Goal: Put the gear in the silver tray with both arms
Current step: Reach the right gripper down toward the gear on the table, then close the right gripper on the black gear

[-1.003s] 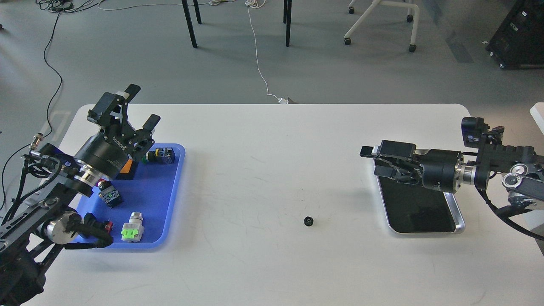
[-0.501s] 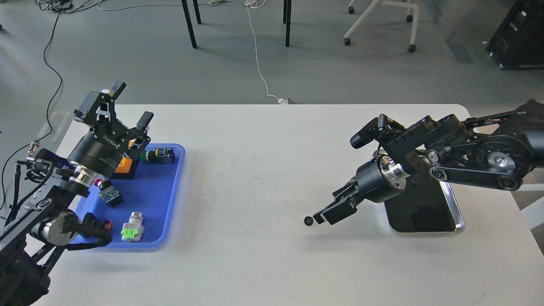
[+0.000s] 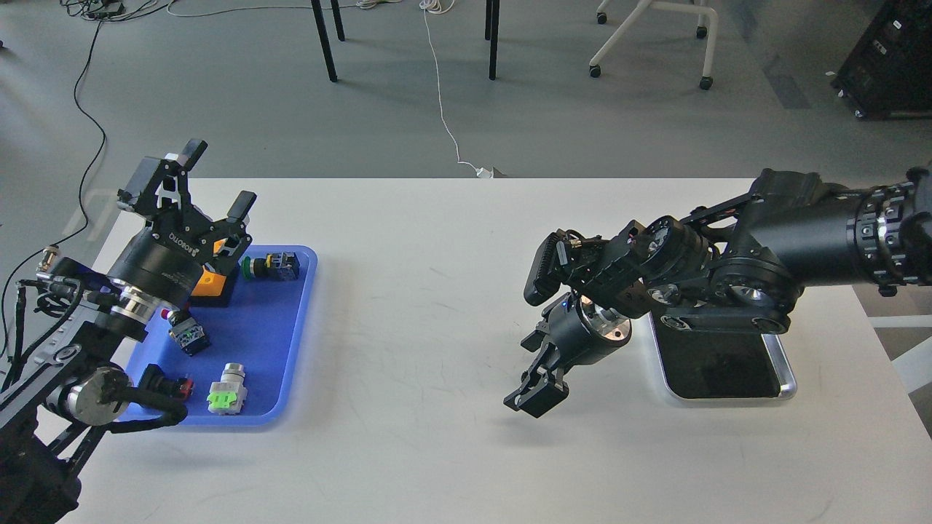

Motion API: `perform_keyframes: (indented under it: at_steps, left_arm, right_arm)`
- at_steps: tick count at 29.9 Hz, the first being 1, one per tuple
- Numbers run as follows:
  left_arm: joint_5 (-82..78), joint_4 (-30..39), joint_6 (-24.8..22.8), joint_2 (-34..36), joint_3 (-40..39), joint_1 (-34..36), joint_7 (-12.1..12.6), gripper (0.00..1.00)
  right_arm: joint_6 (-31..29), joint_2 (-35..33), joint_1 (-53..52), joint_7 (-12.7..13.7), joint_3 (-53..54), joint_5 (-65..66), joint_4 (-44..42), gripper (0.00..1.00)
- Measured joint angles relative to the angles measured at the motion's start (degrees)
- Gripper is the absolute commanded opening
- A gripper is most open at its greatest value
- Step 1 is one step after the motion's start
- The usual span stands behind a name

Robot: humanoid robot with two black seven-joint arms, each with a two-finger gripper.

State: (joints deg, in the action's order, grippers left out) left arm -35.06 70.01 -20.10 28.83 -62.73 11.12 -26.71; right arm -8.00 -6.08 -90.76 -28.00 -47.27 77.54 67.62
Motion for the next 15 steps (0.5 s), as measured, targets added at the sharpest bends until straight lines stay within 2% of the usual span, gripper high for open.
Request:
perform_keyframes:
  at_steps: [5,12,15]
  left_arm:
    - [0.0,0.19,0.0,0.0,-0.42,-0.28,0.15,0.98]
    - [0.0,0.47,0.0,-0.01,-0.47,-0.37,0.51,0.98]
    - [0.0,0.48,0.01,-0.13,-0.47,-0.39,0.52,0.98]
  right_arm:
    - [2.96,2.31,0.0,0.0,-2.95,0.41,-1.53,0.96]
    - [3.49,3.73,0.05,0.0,-5.27,0.12,-3.37,0.89]
    - [3.6,3.78,0.13,0.0,-5.85,-0.03,-3.55,0.77]
